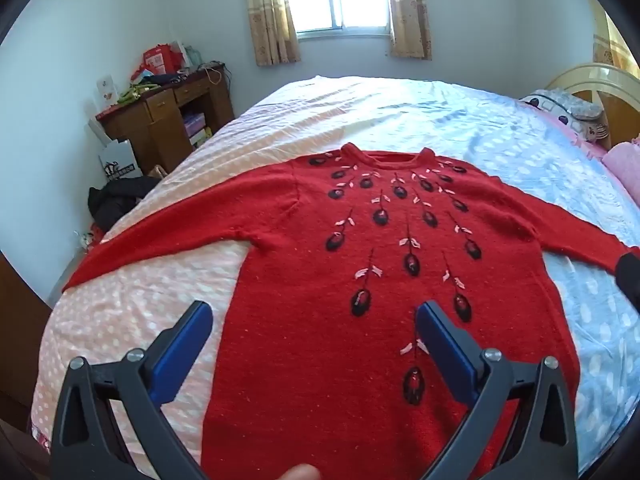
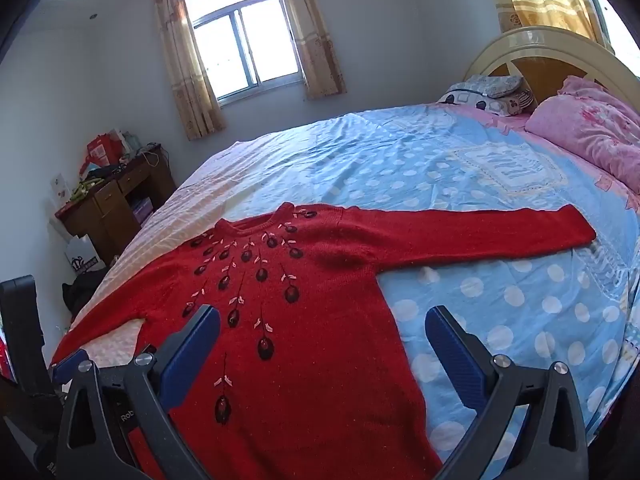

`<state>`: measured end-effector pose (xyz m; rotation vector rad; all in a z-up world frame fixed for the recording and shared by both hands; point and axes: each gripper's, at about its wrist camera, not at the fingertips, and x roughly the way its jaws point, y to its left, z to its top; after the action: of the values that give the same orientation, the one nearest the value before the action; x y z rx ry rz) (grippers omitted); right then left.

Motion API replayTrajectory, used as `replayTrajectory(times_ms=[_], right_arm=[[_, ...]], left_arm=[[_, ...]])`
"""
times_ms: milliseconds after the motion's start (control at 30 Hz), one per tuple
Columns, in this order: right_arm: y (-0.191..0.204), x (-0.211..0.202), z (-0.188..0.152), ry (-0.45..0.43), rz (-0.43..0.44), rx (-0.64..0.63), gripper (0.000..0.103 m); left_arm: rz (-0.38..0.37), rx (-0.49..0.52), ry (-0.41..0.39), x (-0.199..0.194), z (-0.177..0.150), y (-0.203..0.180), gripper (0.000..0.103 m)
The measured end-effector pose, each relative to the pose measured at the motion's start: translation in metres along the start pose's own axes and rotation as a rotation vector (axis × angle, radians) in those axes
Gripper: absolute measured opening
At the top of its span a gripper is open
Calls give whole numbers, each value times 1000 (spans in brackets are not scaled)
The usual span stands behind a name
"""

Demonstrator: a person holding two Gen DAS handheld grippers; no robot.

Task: Fold small clothes

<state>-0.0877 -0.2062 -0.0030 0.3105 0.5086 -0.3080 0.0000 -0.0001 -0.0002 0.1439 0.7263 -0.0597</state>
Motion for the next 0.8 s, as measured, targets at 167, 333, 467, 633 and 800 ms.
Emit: replayTrajectory(times_ms=[167, 333, 467, 633, 800], right_arm=[[-1, -4, 0, -6, -19, 10, 102], [-1, 13, -4, 60, -35, -11, 102], [0, 17, -9, 70, -40, -17, 102], [1, 17, -10, 73, -42, -17, 102], [1, 17, -9, 75, -40, -19, 102]], left_arm=[[-28, -12, 25, 1, -4, -3, 103], [-65, -47, 41, 4, -3, 7, 103], [-59, -49, 49, 8, -5, 8, 103], [-64, -56, 64, 11, -6, 9, 103], [-64, -54, 62, 11, -6, 9, 103]])
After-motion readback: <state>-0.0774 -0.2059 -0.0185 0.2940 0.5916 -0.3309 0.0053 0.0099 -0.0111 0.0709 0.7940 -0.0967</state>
